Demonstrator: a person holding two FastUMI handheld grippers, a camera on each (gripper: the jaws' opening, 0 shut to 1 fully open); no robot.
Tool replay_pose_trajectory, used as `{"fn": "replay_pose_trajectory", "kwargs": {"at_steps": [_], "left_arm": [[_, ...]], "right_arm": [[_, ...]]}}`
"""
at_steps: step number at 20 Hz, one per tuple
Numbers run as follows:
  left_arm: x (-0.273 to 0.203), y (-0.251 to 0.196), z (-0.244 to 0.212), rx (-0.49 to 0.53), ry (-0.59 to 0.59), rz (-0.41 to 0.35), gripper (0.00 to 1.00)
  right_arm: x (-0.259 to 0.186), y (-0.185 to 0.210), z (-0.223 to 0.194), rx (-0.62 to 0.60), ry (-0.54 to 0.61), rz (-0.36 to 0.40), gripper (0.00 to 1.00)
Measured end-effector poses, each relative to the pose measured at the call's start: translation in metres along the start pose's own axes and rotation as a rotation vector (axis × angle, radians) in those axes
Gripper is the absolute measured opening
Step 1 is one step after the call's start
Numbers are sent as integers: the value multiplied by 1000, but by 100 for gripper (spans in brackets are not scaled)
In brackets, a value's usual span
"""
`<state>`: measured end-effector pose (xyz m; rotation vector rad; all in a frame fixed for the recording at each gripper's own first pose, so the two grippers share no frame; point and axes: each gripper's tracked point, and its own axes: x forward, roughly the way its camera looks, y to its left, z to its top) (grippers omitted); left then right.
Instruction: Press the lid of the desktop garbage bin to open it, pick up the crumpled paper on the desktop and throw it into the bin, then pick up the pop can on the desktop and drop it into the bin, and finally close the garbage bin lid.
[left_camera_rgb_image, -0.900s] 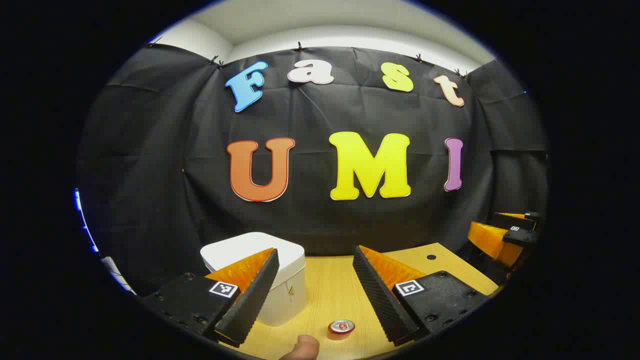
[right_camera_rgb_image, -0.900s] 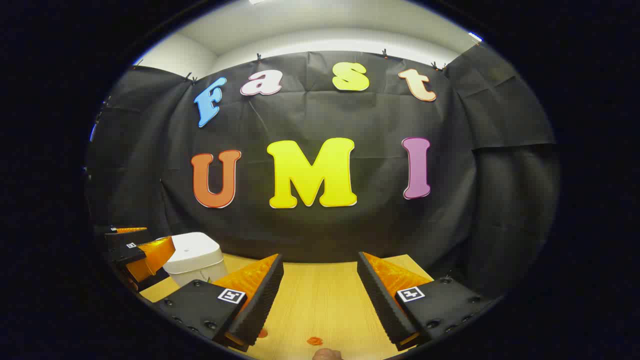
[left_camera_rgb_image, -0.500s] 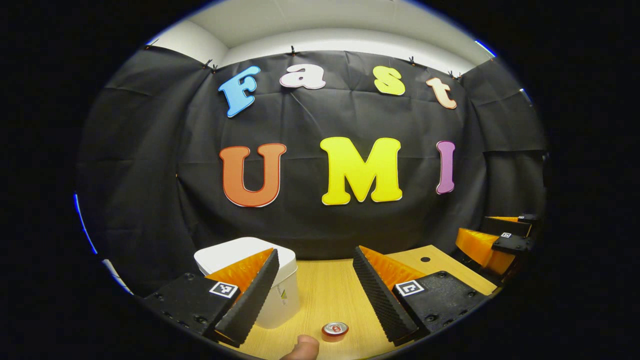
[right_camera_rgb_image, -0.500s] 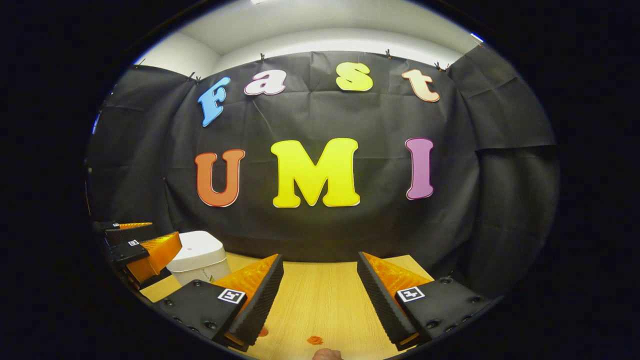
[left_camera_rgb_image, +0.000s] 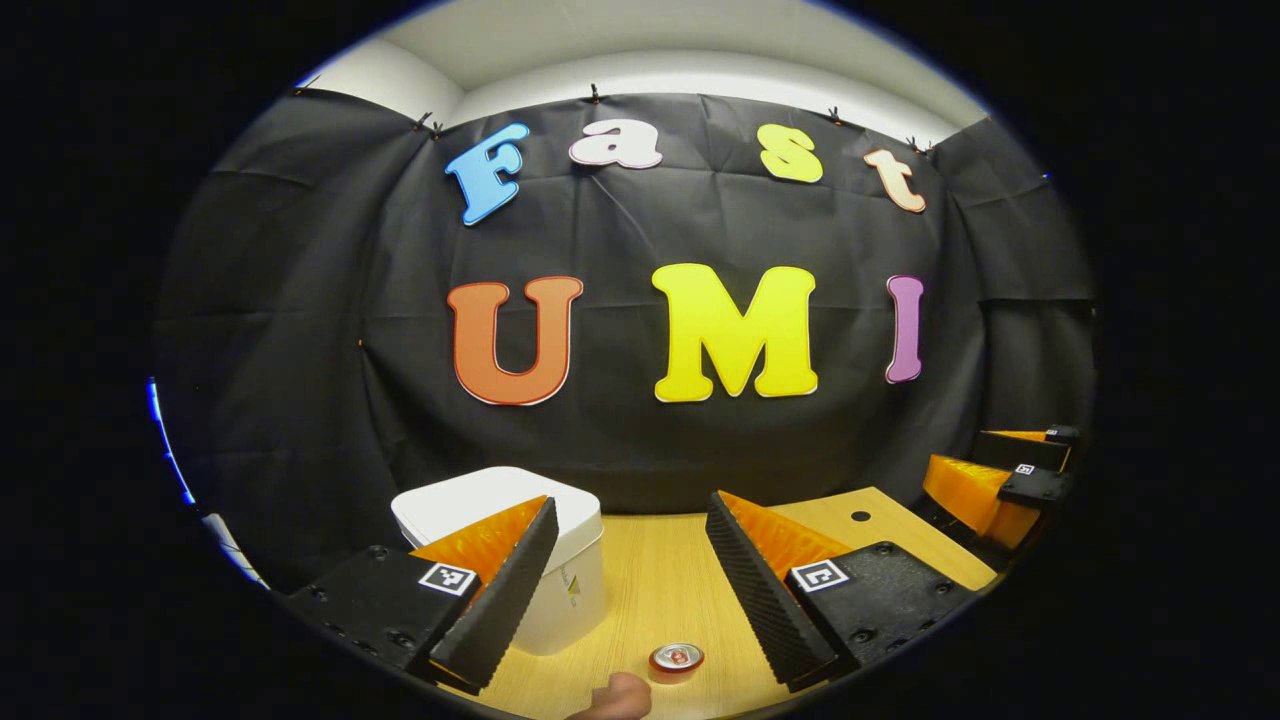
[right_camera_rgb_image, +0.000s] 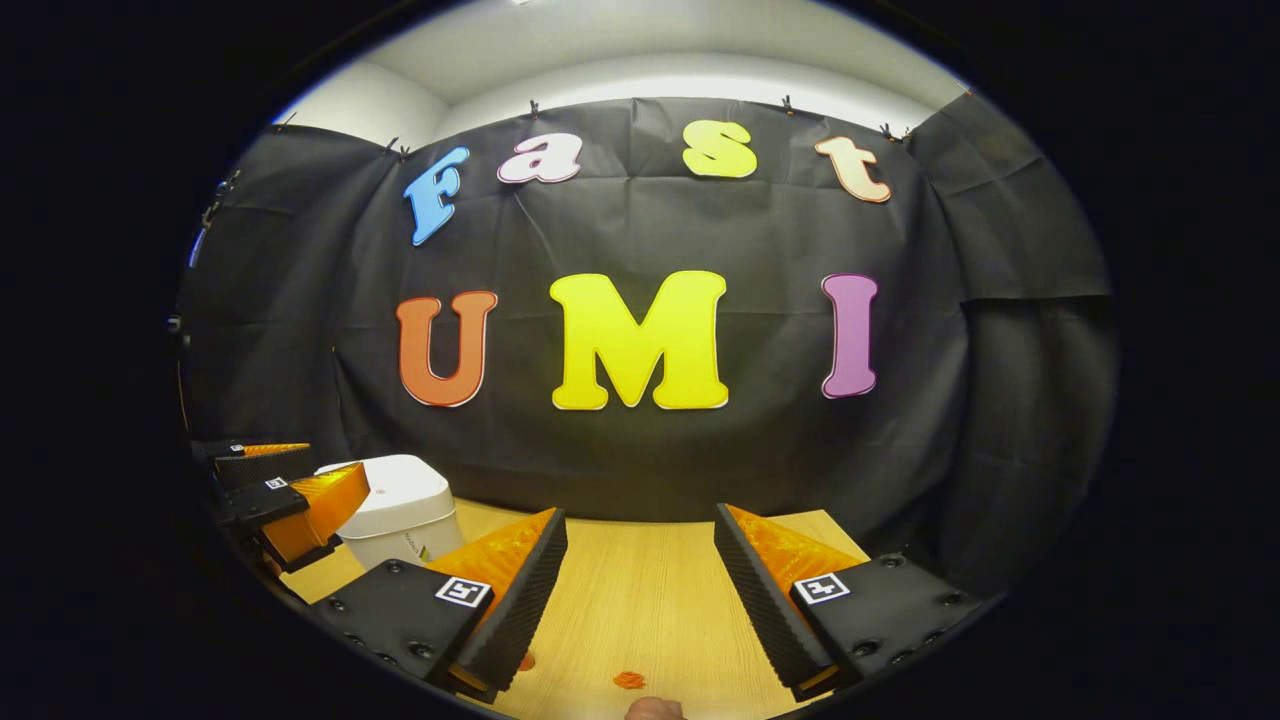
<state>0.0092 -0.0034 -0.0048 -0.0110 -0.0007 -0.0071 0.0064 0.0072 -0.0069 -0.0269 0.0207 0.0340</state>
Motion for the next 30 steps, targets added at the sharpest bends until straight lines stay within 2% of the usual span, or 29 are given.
{"fn": "replay_pose_trajectory", "kwargs": {"at_steps": [3,5,6,9,11,13,14,15,16,18,21,25,30], "left_arm": [[5,5,1,-11,-14,2,98],[11,4,-3,-23,-4,-20,92],[16,4,-6,-31,6,-22,84],[29,15,-10,-36,16,-5,77],[38,19,-14,-25,29,1,69],[47,28,-23,-20,51,6,60],[52,32,-26,-22,62,15,50],[56,38,-28,-22,67,30,46],[62,45,-30,-19,69,53,34],[70,58,-35,-4,80,86,23],[84,72,-36,25,78,123,12],[102,88,-44,24,101,154,3],[118,110,-71,-26,206,212,3]], "right_arm": [[5,-1,-3,-1,7,-4,94],[8,1,-4,-4,12,-1,94],[12,2,-5,-6,14,1,94],[18,4,-9,-16,20,1,94],[21,6,-8,-27,19,2,94],[25,6,-8,-39,16,-1,94],[27,5,-8,-42,16,-3,94],[28,5,-8,-44,16,-5,94],[29,4,-9,-47,18,-7,94],[30,4,-11,-55,24,-11,94],[33,3,-15,-66,35,-18,94],[36,0,-21,-69,57,-30,94],[40,1,-27,-79,77,-25,94]]}}
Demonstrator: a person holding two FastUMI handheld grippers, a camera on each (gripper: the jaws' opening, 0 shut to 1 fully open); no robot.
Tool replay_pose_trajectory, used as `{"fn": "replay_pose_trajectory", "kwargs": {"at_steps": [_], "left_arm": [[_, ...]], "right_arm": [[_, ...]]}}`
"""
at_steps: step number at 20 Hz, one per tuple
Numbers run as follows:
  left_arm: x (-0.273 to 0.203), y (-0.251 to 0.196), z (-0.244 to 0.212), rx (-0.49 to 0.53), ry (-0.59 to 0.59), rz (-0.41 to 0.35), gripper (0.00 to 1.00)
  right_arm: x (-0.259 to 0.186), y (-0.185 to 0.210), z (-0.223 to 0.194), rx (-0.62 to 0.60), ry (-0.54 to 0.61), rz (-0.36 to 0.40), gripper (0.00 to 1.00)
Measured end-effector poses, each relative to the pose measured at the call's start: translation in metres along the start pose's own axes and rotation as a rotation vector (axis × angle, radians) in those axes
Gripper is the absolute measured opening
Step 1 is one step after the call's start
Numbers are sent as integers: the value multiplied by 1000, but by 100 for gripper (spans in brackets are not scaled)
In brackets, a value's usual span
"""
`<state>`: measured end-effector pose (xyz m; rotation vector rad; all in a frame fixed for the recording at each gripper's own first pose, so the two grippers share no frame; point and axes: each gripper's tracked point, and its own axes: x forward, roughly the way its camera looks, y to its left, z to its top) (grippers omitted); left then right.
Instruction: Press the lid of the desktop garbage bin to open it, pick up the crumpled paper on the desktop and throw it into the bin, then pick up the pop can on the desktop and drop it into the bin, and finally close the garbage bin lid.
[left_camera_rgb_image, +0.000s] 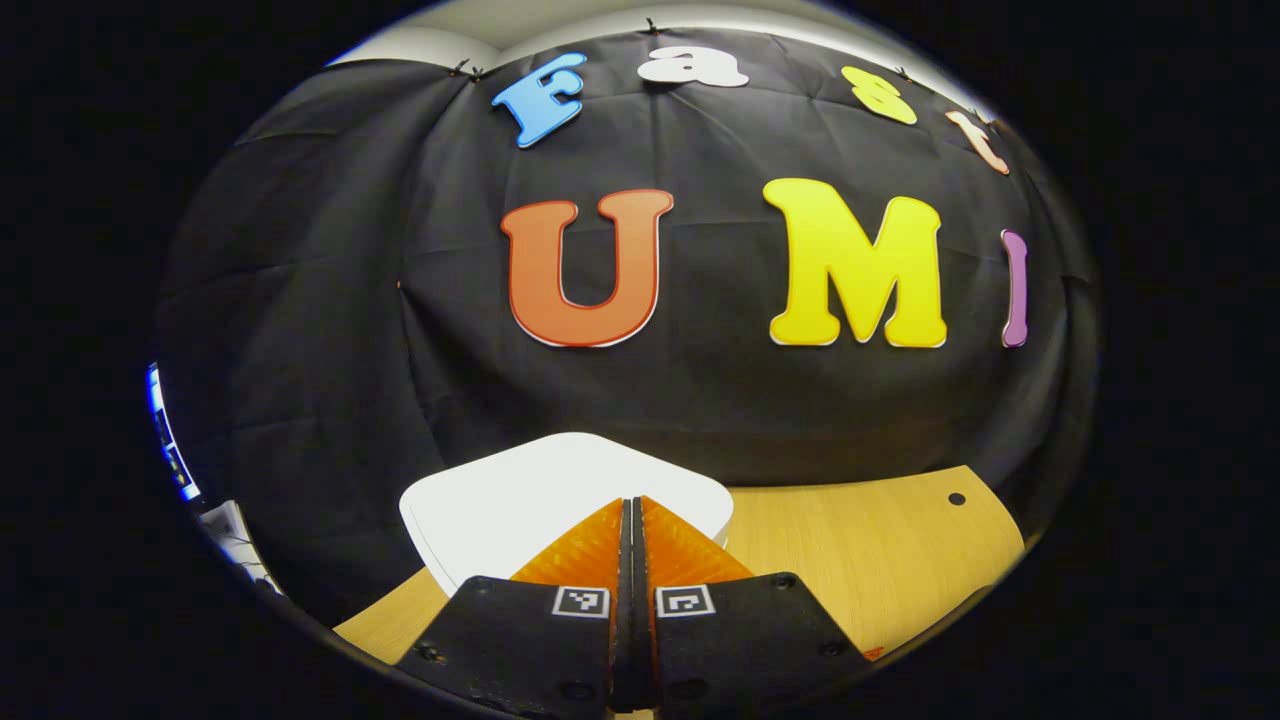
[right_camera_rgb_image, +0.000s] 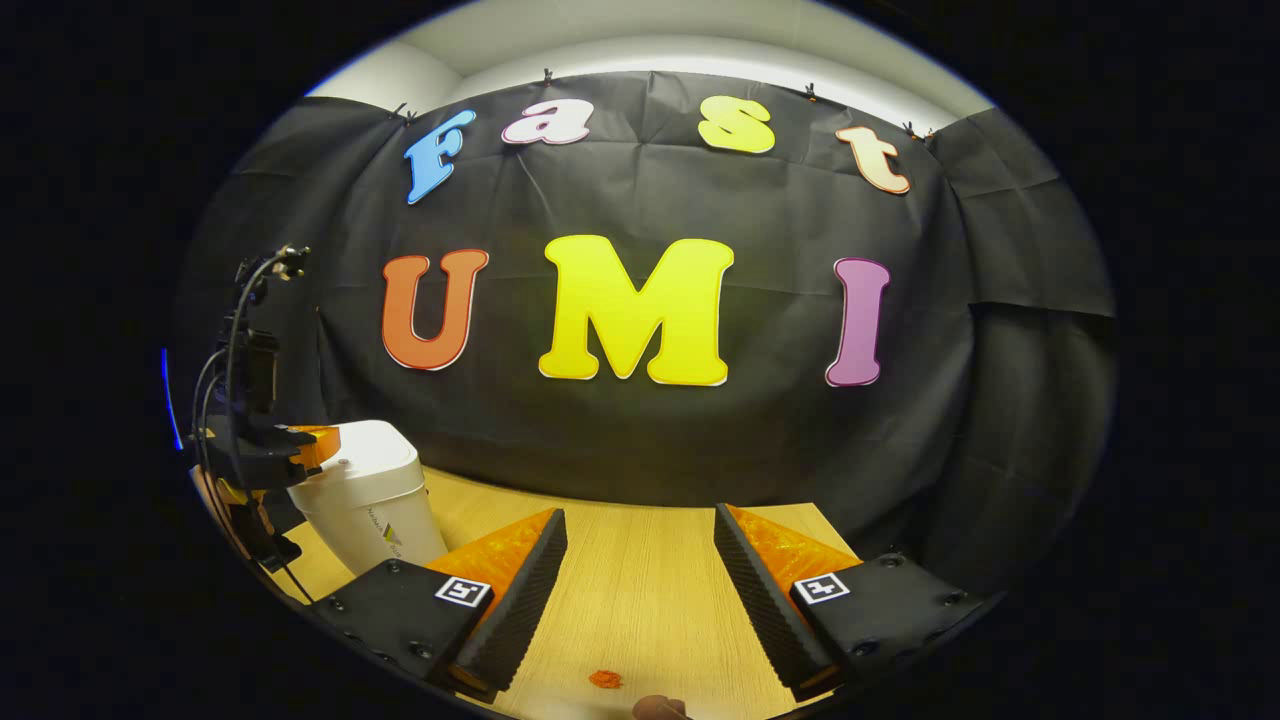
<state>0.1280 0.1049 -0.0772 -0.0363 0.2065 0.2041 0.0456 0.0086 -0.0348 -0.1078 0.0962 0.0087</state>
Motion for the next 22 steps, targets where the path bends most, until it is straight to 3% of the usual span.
{"fn": "replay_pose_trajectory", "kwargs": {"at_steps": [4,9,20,22], "left_arm": [[12,5,-13,-21,69,10,3],[4,8,-20,23,146,29,3],[2,6,-6,37,154,78,4],[-3,2,0,2,154,68,12]], "right_arm": [[1,0,-7,-3,23,8,94],[6,-2,-11,2,33,16,94],[8,-21,-16,49,36,46,94],[8,-26,-18,58,41,55,94]]}}
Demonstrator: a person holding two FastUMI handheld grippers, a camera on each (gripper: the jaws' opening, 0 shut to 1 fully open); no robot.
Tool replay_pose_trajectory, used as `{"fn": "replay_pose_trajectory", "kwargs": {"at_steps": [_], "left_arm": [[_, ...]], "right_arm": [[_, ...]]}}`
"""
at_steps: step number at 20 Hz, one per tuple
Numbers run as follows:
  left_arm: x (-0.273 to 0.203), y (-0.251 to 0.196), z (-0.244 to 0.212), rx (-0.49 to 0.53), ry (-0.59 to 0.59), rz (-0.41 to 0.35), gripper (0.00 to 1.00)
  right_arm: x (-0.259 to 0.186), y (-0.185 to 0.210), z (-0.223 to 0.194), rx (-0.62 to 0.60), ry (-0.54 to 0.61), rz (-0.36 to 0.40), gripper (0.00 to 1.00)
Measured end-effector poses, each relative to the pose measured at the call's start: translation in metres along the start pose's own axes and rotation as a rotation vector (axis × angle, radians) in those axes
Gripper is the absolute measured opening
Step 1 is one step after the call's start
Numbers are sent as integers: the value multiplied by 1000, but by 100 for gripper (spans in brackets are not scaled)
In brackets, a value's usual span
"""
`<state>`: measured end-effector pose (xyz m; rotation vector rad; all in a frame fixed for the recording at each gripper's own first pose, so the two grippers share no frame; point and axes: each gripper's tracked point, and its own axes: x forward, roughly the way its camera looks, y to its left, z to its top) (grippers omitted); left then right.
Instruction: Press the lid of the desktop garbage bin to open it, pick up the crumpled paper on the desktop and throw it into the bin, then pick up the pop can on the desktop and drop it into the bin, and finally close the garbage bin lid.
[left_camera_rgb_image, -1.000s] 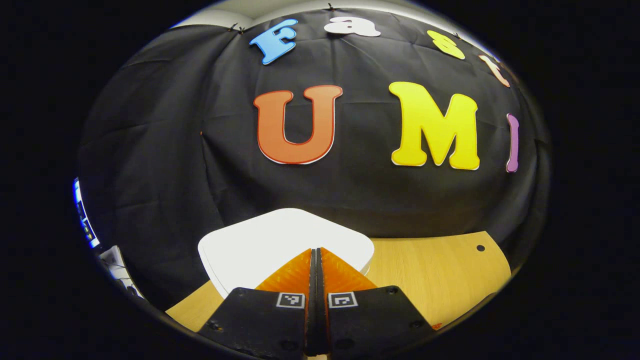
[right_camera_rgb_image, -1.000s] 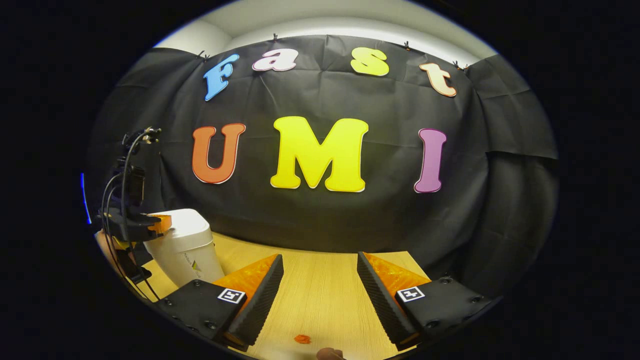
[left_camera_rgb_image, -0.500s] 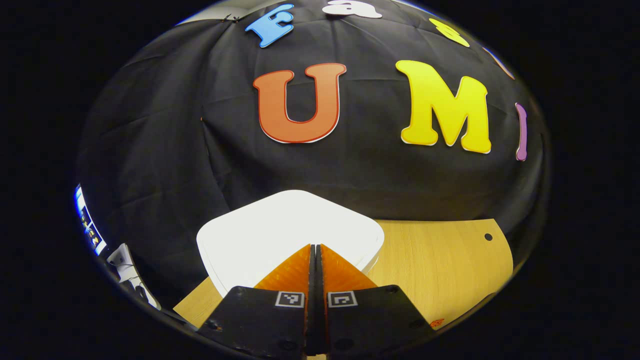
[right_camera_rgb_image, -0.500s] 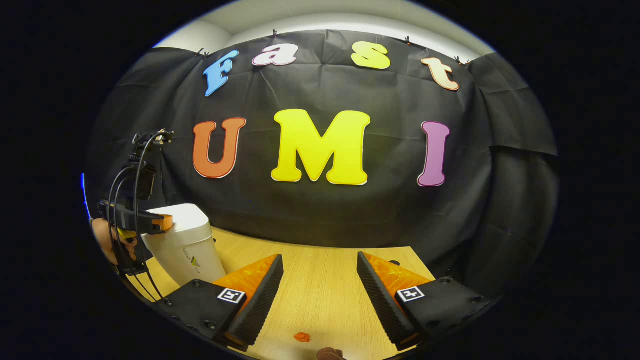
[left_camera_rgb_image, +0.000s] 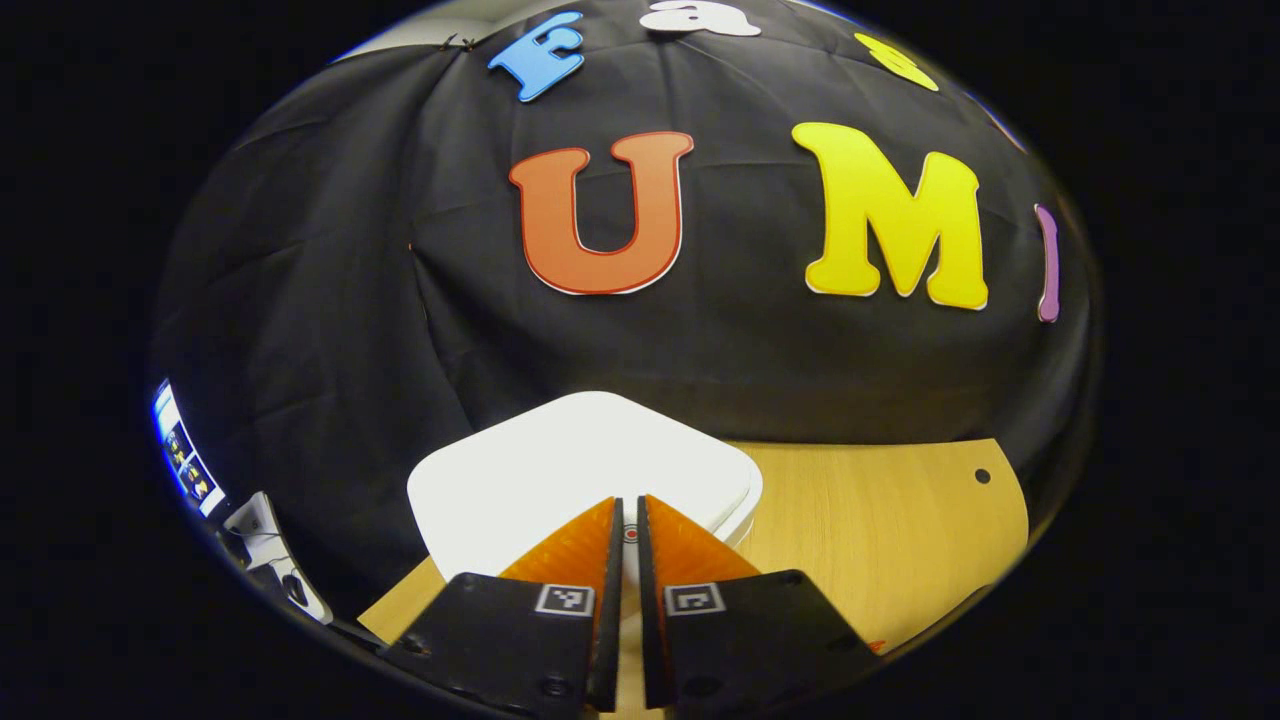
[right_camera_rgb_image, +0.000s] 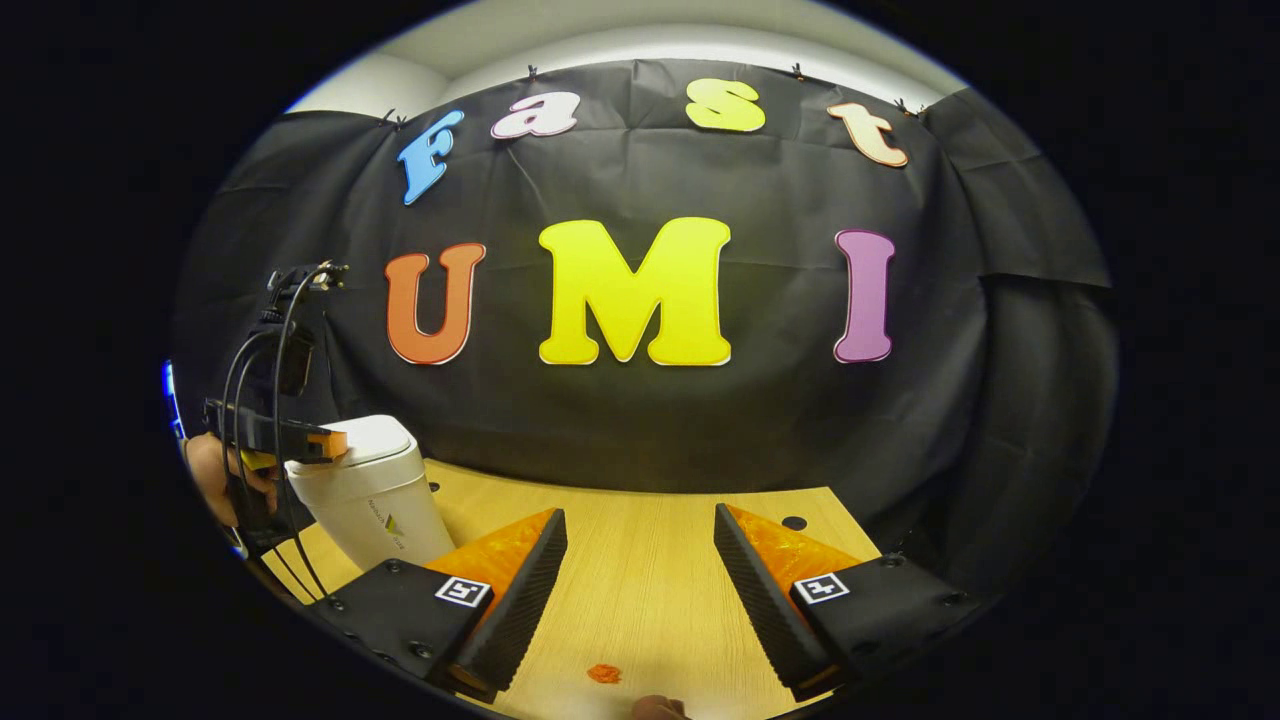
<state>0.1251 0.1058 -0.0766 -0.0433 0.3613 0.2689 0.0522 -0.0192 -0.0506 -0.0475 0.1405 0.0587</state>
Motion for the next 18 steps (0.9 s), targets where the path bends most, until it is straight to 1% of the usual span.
{"fn": "replay_pose_trajectory", "kwargs": {"at_steps": [1,2,3,5,6,7,8,10,12,14,17,18], "left_arm": [[-2,0,4,4,-6,9,24],[-4,1,9,21,-22,25,40],[-8,0,17,42,-47,26,48],[-22,-5,35,66,-116,40,53],[-30,-8,43,69,-151,33,63],[-34,-10,52,75,-185,33,81],[-41,-10,57,84,-206,44,87],[-55,-16,61,85,-233,51,87],[-67,-23,61,74,-235,47,88],[-79,-26,55,63,-231,60,88],[-100,-26,42,45,-231,112,89],[-104,-30,35,42,-234,110,98]], "right_arm": [[0,-4,-2,6,3,4,94],[0,-6,-2,11,5,8,94],[0,-8,-4,16,7,13,94],[0,-10,-9,22,19,28,94],[0,-12,-10,25,23,37,94],[0,-13,-11,27,27,45,94],[0,-14,-11,28,29,55,94],[-3,-17,-14,33,36,78,94],[-4,-21,-19,33,46,103,94],[-7,-26,-25,20,59,132,94],[-7,-34,-44,18,107,169,94],[-7,-35,-52,21,130,183,94]]}}
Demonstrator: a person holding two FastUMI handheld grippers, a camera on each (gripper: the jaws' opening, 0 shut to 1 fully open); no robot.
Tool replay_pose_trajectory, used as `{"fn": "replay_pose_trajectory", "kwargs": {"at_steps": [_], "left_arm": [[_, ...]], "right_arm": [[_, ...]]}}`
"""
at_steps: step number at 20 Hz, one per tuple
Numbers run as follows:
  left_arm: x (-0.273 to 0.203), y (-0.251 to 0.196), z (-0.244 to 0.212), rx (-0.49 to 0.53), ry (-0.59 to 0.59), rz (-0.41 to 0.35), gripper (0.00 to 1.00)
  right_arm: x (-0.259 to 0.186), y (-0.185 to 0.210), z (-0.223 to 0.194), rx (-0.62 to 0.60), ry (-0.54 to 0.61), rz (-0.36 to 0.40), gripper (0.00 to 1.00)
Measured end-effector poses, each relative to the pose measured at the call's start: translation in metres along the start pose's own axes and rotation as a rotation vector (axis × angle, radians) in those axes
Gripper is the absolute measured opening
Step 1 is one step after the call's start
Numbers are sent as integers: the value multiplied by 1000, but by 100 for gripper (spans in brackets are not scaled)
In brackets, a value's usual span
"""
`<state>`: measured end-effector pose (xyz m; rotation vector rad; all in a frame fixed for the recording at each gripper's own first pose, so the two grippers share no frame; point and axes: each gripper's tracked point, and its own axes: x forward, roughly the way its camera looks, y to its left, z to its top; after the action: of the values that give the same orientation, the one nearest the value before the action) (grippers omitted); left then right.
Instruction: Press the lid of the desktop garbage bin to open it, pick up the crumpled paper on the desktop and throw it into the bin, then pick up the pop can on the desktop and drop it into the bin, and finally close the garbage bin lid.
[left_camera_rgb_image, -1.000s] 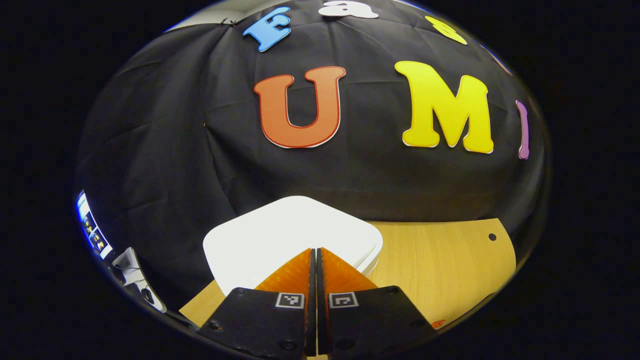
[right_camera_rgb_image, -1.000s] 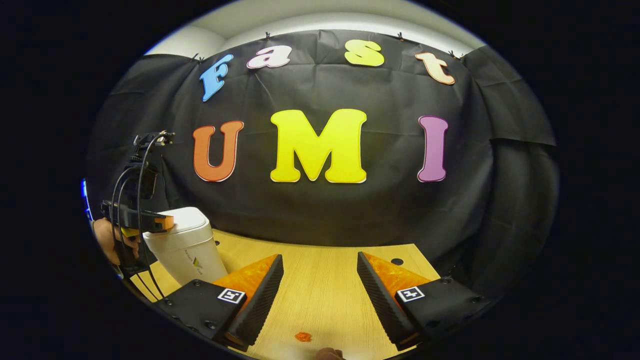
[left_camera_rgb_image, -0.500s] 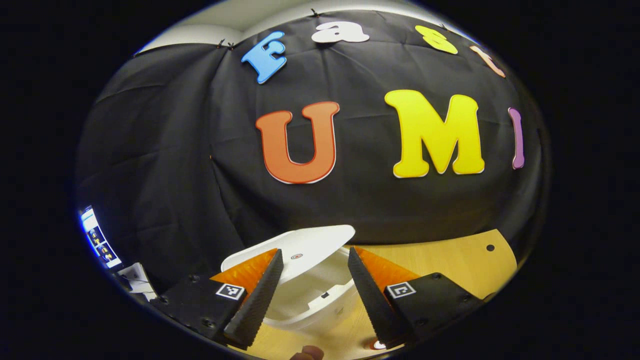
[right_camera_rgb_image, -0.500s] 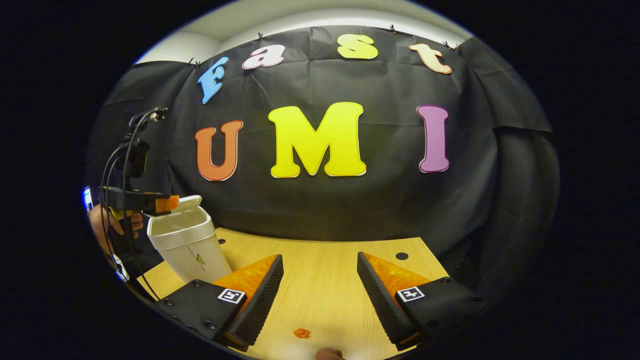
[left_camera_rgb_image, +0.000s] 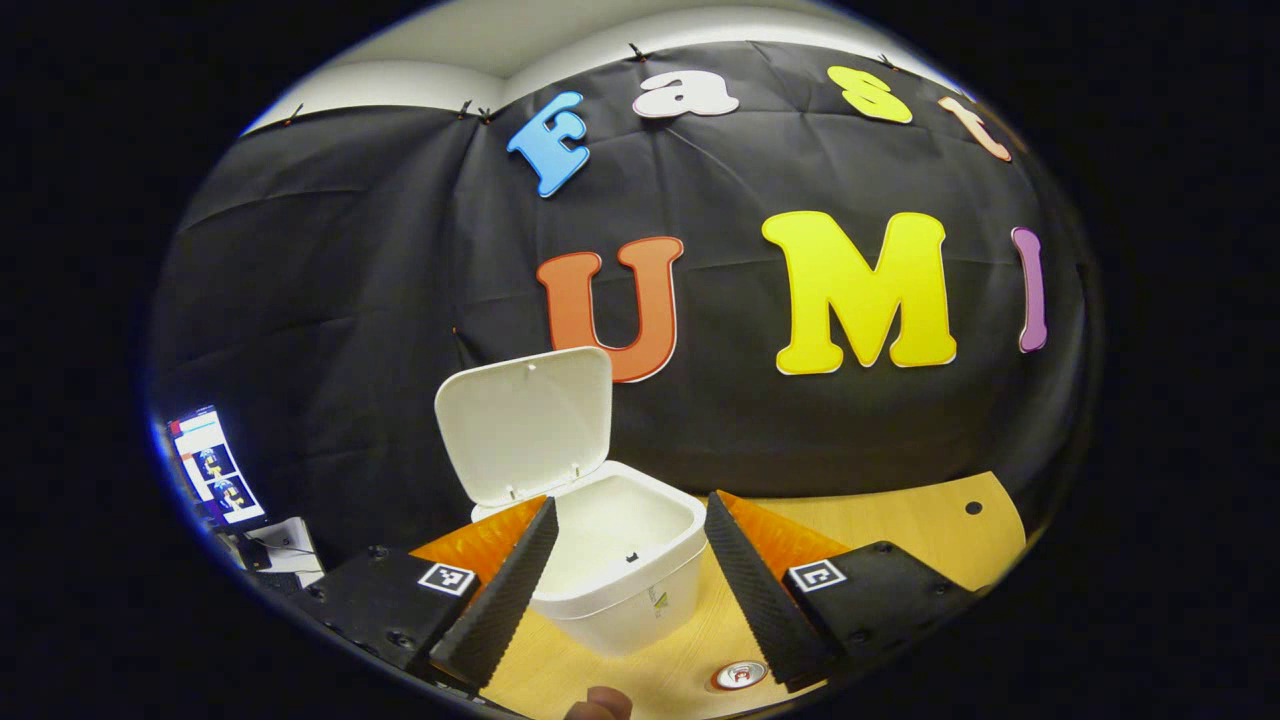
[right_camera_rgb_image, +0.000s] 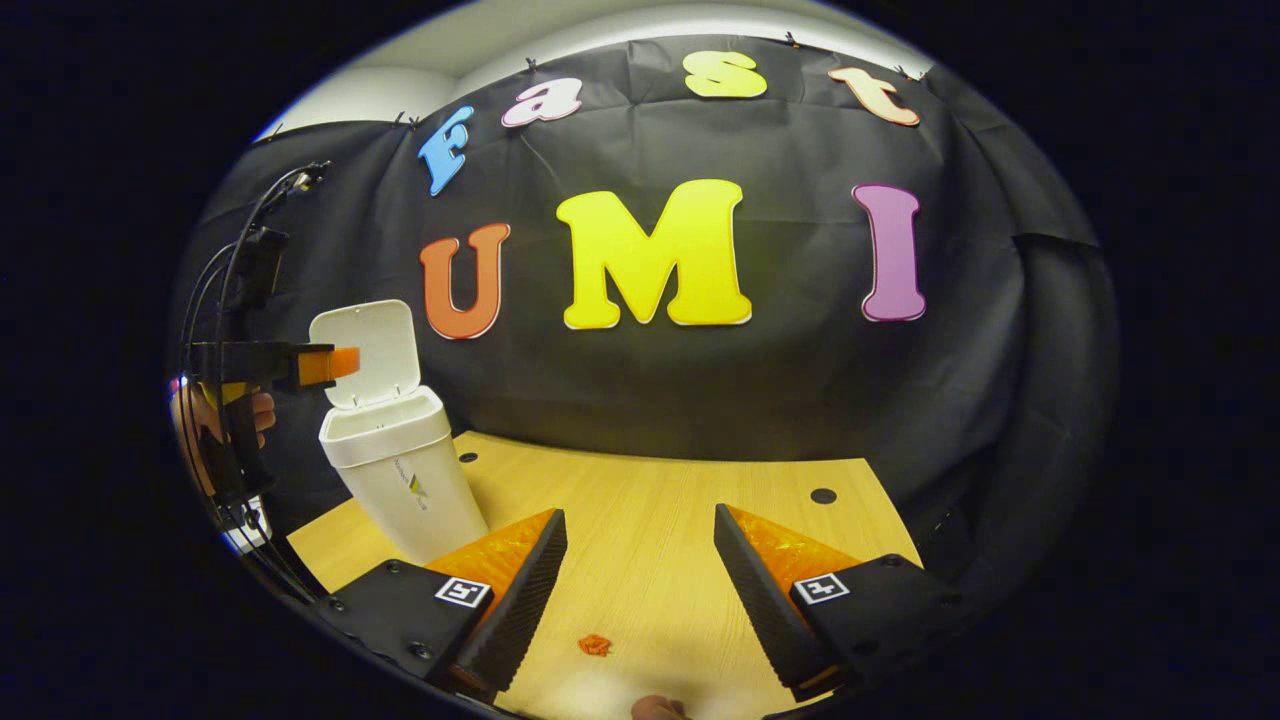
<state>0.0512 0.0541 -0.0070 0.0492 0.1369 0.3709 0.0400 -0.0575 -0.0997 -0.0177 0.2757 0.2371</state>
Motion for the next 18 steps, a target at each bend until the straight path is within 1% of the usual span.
{"fn": "replay_pose_trajectory", "kwargs": {"at_steps": [1,2,5,6,8,12,14,17,18], "left_arm": [[-7,-4,-8,4,5,0,100],[-13,-7,-16,13,12,-4,100],[-32,-21,-48,48,65,-61,99],[-38,-24,-59,60,76,-77,99],[-48,-35,-87,83,124,-129,99],[-64,-46,-133,106,204,-203,99],[-69,-50,-147,110,231,-245,99],[-73,-52,-154,114,226,-303,99],[-72,-52,-155,121,222,-314,99]], "right_arm": [[2,-2,-9,0,25,9,94],[5,-2,-18,-4,49,16,94],[7,2,-51,-17,130,27,92],[9,6,-59,-21,152,34,94],[11,13,-78,-42,194,35,94],[17,32,-114,-66,266,30,95],[24,39,-130,-81,299,17,94],[35,45,-159,-80,367,-12,94],[40,46,-168,-75,395,-19,92]]}}
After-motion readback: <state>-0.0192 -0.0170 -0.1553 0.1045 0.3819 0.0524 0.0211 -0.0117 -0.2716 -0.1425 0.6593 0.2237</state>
